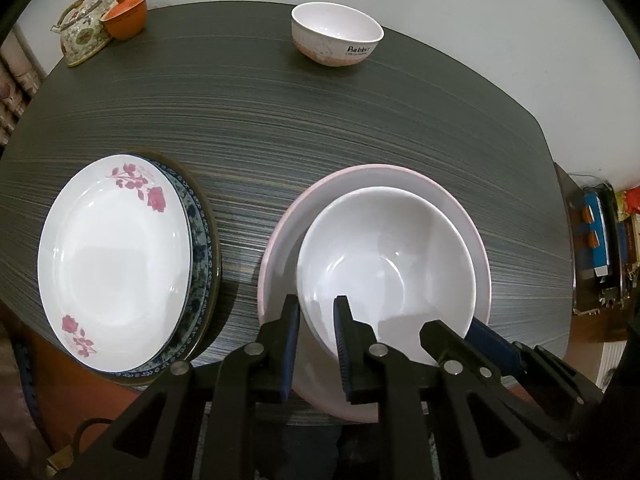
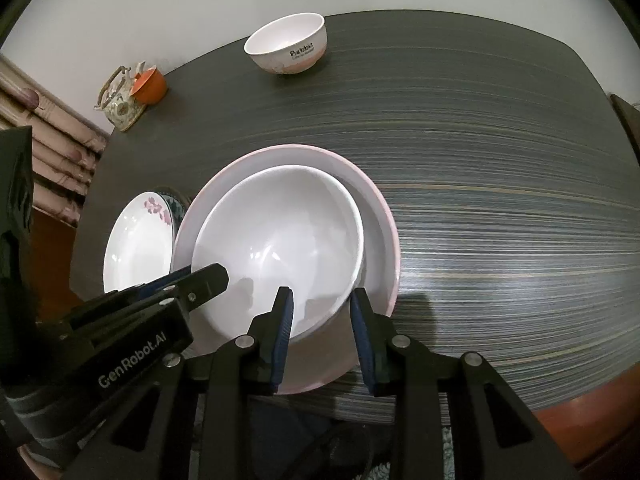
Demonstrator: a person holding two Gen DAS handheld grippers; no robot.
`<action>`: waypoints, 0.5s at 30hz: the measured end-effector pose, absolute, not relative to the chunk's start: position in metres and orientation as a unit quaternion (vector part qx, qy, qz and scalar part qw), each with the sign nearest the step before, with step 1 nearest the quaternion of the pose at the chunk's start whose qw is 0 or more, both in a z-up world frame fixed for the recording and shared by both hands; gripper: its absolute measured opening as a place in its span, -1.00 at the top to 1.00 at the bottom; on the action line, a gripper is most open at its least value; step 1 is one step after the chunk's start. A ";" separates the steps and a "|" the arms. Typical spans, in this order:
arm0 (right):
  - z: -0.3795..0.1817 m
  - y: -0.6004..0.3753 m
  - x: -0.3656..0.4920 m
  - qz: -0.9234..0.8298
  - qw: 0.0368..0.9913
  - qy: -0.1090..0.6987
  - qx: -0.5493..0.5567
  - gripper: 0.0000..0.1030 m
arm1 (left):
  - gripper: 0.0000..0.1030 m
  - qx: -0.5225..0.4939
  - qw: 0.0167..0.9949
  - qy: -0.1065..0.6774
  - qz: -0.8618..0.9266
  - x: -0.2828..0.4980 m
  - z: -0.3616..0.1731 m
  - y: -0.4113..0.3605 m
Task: Organize plates and bowls
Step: 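Lower the white bowl into the pink bowl and open both grippers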
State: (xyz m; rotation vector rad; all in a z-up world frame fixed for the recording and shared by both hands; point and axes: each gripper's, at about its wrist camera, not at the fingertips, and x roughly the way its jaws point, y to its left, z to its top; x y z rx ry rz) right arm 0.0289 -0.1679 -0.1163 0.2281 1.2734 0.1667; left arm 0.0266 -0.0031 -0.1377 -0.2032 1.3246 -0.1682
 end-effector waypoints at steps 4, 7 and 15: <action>-0.116 -0.169 0.029 0.077 0.794 0.593 0.108 0.44 | 0.65 -0.094 0.781 0.612 -0.078 0.026 -0.138 -0.003; -0.115 -0.168 0.028 0.077 0.794 0.593 0.109 0.44 | 0.64 -0.089 0.783 0.611 -0.075 0.027 -0.137 -0.004; -0.111 -0.173 0.025 0.075 0.796 0.589 0.113 0.36 | 0.48 -0.079 0.796 0.596 -0.069 0.024 -0.126 -0.006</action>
